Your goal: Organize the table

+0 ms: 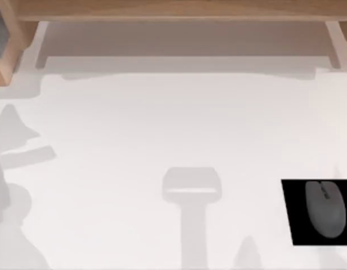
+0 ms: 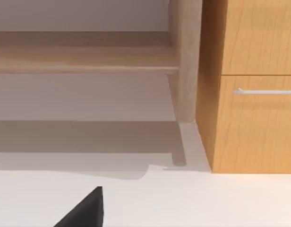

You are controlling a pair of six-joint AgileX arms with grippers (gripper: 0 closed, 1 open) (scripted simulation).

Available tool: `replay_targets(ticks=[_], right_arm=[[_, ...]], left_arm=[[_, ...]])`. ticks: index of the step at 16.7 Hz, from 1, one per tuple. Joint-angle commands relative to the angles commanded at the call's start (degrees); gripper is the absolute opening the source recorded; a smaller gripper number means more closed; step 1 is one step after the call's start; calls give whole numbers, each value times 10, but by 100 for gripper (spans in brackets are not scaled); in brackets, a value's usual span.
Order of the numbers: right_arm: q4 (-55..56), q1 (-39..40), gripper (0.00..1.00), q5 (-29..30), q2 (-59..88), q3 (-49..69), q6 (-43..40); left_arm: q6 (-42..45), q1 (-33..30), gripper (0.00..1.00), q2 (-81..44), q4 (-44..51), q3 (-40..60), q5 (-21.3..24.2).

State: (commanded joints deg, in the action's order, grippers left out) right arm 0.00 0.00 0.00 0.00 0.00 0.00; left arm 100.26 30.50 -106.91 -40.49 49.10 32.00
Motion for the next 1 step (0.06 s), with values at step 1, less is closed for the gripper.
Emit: replay_targets(ticks=[1], right_arm=[[0,0,100,0,0,0,0]], left_arm=[[2,3,100,0,-1,-6,2]])
